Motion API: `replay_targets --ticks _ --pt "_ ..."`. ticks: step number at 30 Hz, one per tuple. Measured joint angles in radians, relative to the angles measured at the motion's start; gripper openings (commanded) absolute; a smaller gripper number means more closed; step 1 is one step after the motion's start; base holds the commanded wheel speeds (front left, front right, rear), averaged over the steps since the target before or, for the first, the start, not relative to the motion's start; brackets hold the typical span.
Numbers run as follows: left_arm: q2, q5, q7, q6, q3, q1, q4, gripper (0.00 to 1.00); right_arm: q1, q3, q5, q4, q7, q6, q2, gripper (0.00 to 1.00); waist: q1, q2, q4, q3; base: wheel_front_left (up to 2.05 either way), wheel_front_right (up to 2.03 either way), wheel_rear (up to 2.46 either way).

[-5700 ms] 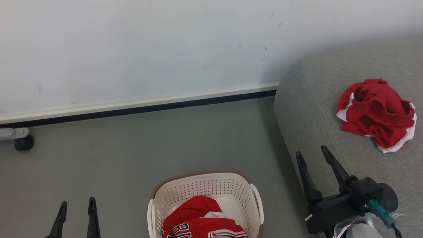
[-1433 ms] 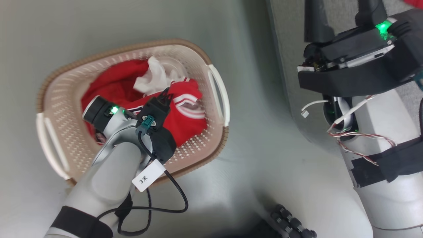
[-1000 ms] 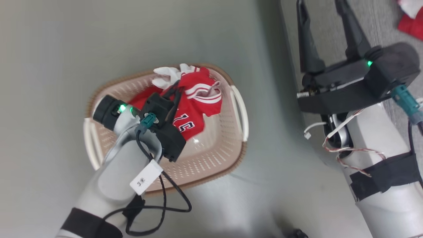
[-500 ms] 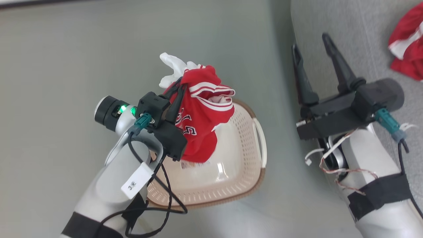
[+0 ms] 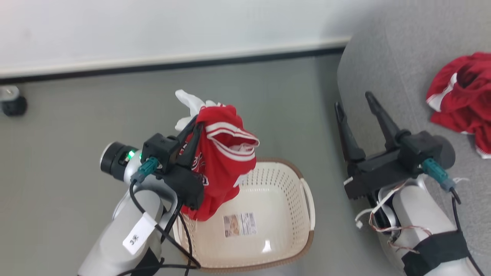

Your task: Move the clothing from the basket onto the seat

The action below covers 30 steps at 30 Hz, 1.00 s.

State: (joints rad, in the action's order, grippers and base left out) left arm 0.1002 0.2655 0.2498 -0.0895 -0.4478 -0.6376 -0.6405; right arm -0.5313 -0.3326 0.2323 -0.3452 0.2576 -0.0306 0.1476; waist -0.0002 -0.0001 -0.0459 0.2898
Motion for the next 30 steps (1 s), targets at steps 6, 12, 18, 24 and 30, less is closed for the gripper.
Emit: replay_targets --ticks 6,12,18,24,30 --pt "0.003 0.025 0.0 0.0 0.005 0.05 0.018 0.0 0.06 -0.008 0.005 -0.024 -0.001 -0.014 -0.001 1.0 0.0001 0.0 0.01 -0.091 0.0 0.0 0.0" --pt "0.017 0.041 0.0 0.002 0.015 0.121 0.037 0.0 0.118 -0.026 0.012 -0.051 -0.001 -0.022 -0.009 1.0 0.0 0.0 0.021 -0.182 0.0 0.0 0.0" --pt "0.027 0.052 -0.001 0.02 0.02 0.213 0.087 0.0 0.179 -0.048 0.014 -0.05 -0.001 -0.032 -0.015 1.0 0.0 0.0 0.027 -0.268 0.0 0.0 0.0" --pt "0.04 0.058 -0.018 0.033 0.026 0.261 0.15 0.0 0.207 -0.064 0.014 -0.042 -0.001 -0.04 -0.015 1.0 0.0 0.0 0.032 -0.325 0.0 0.0 0.0" --pt "0.058 0.061 -0.044 0.045 0.034 0.279 0.212 0.0 0.213 -0.085 0.014 -0.043 -0.001 -0.05 -0.013 1.0 0.0001 0.0 0.032 -0.343 0.0 0.0 0.0"
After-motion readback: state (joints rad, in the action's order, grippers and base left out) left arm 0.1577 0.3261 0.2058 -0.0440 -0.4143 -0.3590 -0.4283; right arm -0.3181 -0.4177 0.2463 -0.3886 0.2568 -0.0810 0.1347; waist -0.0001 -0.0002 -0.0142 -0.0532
